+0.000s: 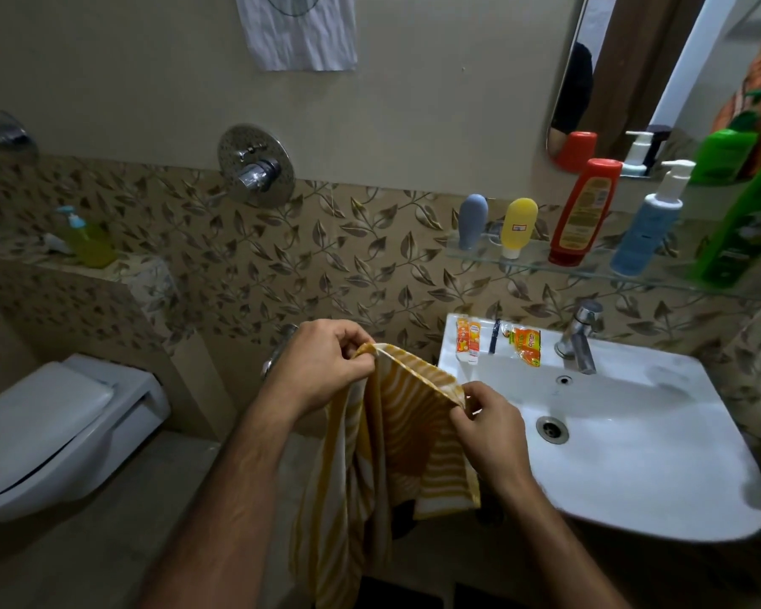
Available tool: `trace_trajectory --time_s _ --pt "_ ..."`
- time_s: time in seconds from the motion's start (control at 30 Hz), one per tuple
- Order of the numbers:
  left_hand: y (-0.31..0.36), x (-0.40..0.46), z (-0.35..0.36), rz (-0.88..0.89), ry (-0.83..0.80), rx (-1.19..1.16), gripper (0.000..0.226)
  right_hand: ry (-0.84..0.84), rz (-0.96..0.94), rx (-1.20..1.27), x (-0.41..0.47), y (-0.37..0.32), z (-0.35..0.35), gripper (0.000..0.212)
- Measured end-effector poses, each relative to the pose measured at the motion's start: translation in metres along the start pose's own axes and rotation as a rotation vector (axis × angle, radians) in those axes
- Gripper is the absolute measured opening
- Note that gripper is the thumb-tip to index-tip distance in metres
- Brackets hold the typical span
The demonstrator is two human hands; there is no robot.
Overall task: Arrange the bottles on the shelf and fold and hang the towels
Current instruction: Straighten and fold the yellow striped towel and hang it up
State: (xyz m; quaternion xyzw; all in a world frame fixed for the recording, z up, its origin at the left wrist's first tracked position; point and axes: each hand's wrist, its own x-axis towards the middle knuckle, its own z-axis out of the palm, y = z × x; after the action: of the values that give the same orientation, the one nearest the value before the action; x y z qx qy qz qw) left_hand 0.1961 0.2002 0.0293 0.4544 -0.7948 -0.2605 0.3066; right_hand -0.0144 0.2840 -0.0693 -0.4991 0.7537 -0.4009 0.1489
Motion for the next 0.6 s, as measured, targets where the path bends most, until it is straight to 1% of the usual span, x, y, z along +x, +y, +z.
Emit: trace_trajectory --time_s 0.07,0.13,0.2,0.27,0.33,0.4,0.47,0.53,0.6 --pt "-0.005 0.002 -0.006 -0.043 0.026 0.014 0.008 0.003 -0.051 0.018 -0.001 0.005 0.001 0.007" --pt "-0.009 0.003 -0.010 -0.085 0.050 0.016 0.009 -0.008 -0.150 0.025 -0.003 0.008 0.000 0.007" --pt "-0.013 0.003 -0.012 -0.123 0.068 0.018 0.012 -0.013 -0.224 0.048 -0.006 0.008 -0.002 0.010" --pt "-0.017 0.004 -0.015 -0.182 0.109 0.029 0.012 0.021 -0.273 0.089 -0.006 0.010 -0.005 0.014" --pt "-0.019 0.005 -0.018 -0.226 0.150 0.035 0.010 0.049 -0.346 0.066 -0.007 0.011 -0.008 0.012" --pt "-0.017 0.005 -0.018 -0.227 0.152 0.029 0.005 0.054 -0.386 0.000 -0.007 0.012 -0.009 0.010" --pt "-0.012 0.005 -0.018 -0.206 0.146 0.006 0.009 0.018 -0.343 0.016 -0.006 0.013 -0.008 0.011" --pt "-0.007 0.005 -0.018 -0.181 0.164 -0.009 0.015 -0.106 -0.245 0.221 -0.004 0.014 -0.009 0.014" --pt "-0.003 0.007 -0.020 -0.177 0.183 -0.011 0.011 -0.209 -0.156 0.453 -0.003 0.015 -0.013 0.017"
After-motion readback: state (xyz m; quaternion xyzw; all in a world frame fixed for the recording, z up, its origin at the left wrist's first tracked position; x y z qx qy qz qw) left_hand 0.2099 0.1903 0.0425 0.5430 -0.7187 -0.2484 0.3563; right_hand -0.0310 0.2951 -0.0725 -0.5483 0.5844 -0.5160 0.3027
